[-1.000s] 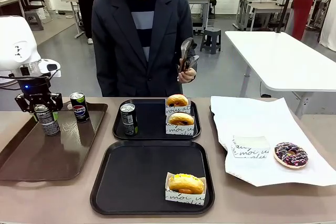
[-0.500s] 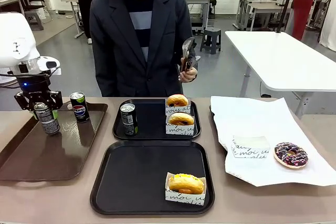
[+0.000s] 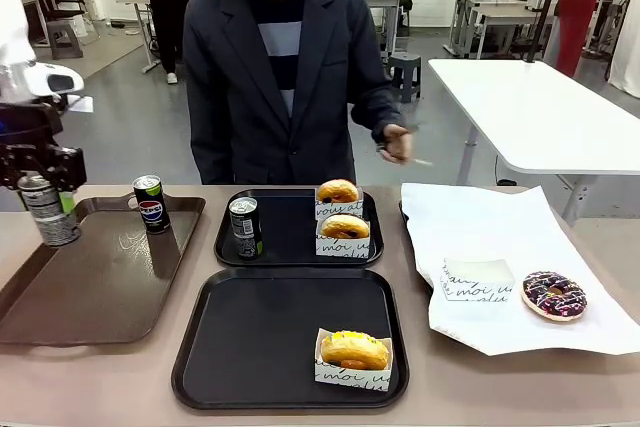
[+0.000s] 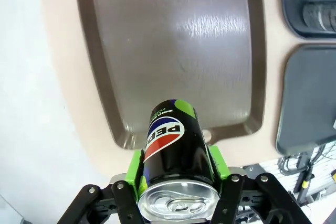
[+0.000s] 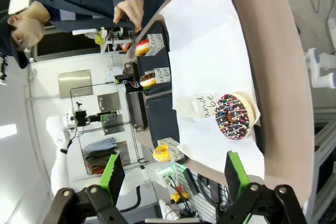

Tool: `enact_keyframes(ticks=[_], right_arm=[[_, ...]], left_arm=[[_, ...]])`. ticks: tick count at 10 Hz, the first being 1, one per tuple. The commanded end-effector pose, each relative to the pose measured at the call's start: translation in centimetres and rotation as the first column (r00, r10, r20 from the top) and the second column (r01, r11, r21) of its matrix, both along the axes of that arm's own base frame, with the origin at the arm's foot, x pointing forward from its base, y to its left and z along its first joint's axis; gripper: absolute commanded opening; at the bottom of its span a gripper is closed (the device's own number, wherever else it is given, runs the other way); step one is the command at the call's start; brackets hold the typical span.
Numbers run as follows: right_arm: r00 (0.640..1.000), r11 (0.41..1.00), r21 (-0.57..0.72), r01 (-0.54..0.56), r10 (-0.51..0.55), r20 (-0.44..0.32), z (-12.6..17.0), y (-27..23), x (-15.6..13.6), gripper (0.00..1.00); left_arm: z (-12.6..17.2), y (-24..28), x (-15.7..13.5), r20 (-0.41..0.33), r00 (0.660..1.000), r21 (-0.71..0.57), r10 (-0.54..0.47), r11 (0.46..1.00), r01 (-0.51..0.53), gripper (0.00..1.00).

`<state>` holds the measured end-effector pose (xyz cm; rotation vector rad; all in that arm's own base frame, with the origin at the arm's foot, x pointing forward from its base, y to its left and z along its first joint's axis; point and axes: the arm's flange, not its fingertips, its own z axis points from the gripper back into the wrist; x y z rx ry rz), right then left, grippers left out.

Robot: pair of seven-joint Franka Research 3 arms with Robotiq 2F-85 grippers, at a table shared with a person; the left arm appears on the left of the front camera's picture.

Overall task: Set up donuts and drinks on trays.
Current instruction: Pick up one Pepsi coke from the Handle tray and place it on the Flat Tray without a Pepsi coke.

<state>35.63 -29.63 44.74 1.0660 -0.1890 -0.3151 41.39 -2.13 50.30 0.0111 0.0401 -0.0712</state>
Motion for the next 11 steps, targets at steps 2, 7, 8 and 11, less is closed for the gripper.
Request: enact_keyframes(ticks=[2,7,8,11], right_arm=[[1.0,1.0,0.007,-0.002,0.002,0.01,0.0,0.1,-0.1,1.0],[1.0,1.0,0.007,-0.002,0.002,0.01,0.0,0.1,-0.1,1.0],[1.0,1.0,0.007,-0.002,0.002,0.01,0.0,0.1,-0.1,1.0],[1.0,1.0,0.007,-0.002,0.002,0.01,0.0,0.1,-0.1,1.0]], left_arm=[[1.4,2.2,-1.4,0.066,0.997,-0.052,0.048,0.998,-0.045,0.0],[1.2,0.3,-1.4,0.02,1.0,-0.003,0.004,1.0,-0.004,0.0],[0.8,0.4,-1.5,0.013,1.0,-0.008,0.007,1.0,-0.007,0.59],[0.8,-8.5,-4.2,0.051,0.928,0.045,-0.369,0.929,0.367,0.59]])
